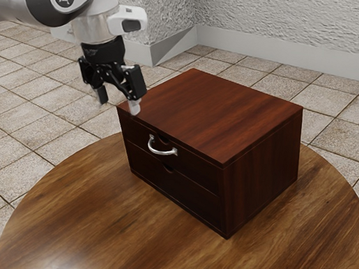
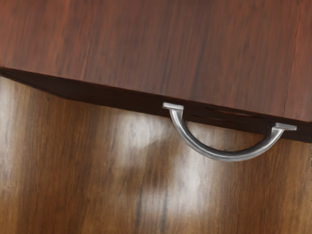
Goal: Pull the drawer handle with one arm to open the drawer
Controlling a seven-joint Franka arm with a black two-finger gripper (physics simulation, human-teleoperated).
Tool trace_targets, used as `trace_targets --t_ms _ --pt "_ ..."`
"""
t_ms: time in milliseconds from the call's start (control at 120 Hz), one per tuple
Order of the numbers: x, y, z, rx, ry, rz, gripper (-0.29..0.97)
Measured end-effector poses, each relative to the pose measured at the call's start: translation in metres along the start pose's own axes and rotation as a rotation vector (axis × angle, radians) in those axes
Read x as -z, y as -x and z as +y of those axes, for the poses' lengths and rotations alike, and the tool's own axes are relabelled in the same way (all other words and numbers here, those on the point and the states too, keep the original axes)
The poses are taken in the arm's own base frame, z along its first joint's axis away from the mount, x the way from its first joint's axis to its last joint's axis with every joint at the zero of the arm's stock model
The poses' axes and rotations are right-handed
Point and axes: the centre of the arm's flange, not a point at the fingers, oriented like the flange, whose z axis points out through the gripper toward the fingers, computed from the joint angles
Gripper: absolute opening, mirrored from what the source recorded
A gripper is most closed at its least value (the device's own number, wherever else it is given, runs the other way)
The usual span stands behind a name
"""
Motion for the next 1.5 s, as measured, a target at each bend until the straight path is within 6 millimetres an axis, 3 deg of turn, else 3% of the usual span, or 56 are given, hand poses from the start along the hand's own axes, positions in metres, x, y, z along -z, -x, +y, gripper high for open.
trace_targets --t_ms 175,308,333,383,450,517,608,758,842,875,950,1008,1142,1275,1367,1500 --pt "0.002 -0.004 -0.020 0.034 0.041 0.037 0.68" --pt "0.034 -0.004 -0.016 -0.027 0.042 0.120 0.68" --pt "0.051 -0.001 -0.014 -0.055 0.039 0.157 0.68" --pt "0.103 0.016 0.000 -0.153 0.026 0.267 0.68" --pt "0.143 0.040 0.025 -0.318 0.025 0.344 0.68" --pt "0.160 0.055 0.053 -0.474 0.013 0.372 0.68" --pt "0.165 0.066 0.088 -0.669 -0.001 0.372 0.68" --pt "0.160 0.083 0.139 -0.961 -0.025 0.306 0.68" --pt "0.138 0.095 0.161 -1.108 -0.049 0.256 0.68" --pt "0.124 0.099 0.150 -1.124 -0.065 0.239 0.67" --pt "0.100 0.088 0.067 -1.044 -0.111 0.219 0.68" --pt "0.085 0.083 0.047 -1.082 -0.127 0.226 0.68" --pt "0.068 0.073 0.044 -1.241 -0.164 0.262 0.68" --pt "0.048 0.072 0.057 -1.389 -0.153 0.326 0.68" --pt "0.030 0.069 0.073 -1.482 -0.123 0.371 0.68" --pt "-0.007 0.067 0.074 -1.545 -0.093 0.413 0.64"
